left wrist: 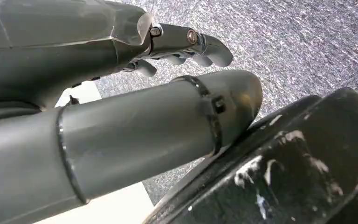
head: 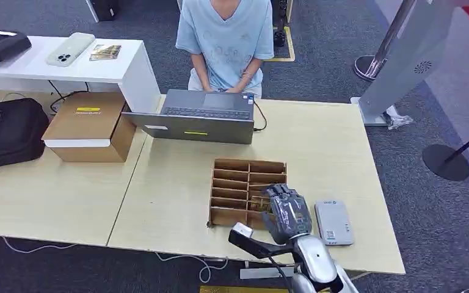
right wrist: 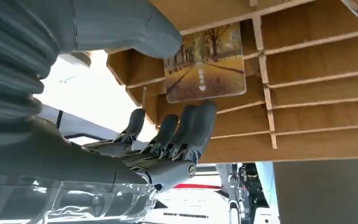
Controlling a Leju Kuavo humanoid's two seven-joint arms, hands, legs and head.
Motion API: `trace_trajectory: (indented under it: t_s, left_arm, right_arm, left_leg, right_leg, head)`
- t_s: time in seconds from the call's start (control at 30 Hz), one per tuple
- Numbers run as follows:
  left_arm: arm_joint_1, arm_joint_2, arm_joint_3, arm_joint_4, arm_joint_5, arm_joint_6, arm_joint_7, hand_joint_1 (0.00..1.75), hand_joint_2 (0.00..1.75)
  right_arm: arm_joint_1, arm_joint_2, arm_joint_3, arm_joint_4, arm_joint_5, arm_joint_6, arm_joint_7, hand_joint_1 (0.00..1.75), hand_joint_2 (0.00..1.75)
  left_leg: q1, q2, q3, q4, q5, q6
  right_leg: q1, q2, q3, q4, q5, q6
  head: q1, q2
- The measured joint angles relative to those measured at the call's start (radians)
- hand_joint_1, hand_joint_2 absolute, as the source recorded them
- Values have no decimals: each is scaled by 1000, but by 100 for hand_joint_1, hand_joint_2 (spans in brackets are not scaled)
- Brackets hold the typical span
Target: Pass the card to the sensor for recognition and then transmit it.
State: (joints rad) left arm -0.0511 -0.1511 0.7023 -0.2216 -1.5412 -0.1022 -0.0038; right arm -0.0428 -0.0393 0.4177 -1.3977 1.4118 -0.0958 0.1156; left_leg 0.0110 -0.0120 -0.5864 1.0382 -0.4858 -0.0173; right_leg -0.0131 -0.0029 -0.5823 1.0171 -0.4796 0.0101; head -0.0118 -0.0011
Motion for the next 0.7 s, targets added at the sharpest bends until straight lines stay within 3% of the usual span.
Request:
trace_trajectory:
  t_s: [0.1, 0.2, 0.37, 0.57, 0.7]
  left_arm:
    - [0, 0, 0, 0, 0, 0, 0, 0, 0]
    - [0, 0, 0, 0, 0, 0, 0, 0, 0]
    - [0, 0, 0, 0, 0, -1, 0, 0, 0]
    - [0, 0, 0, 0, 0, -1, 0, 0, 0]
    - [0, 0, 0, 0, 0, -1, 0, 0, 0]
  right_arm:
    - [0, 2, 0, 7, 1, 0, 3, 84, 175]
    - [-2, 3, 0, 13, 2, -1, 3, 96, 175]
    - [-4, 9, 1, 20, 4, -2, 3, 154, 175]
    - [-9, 11, 0, 21, 17, -3, 3, 175, 175]
    - [-9, 11, 0, 21, 17, -4, 3, 175, 175]
  left_leg:
    - [0, 0, 0, 0, 0, 0]
    - [0, 0, 0, 0, 0, 0]
    - [0, 0, 0, 0, 0, 0]
    - [0, 0, 0, 0, 0, 0]
    - [0, 0, 0, 0, 0, 0]
  right_leg:
    - [0, 0, 0, 0, 0, 0]
    - [0, 0, 0, 0, 0, 0]
    - [0, 0, 0, 0, 0, 0]
    - [0, 0, 0, 0, 0, 0]
    - [0, 0, 0, 0, 0, 0]
  head:
    - [0, 0]
    - [0, 0]
    - [0, 0]
    - [0, 0]
    - [0, 0]
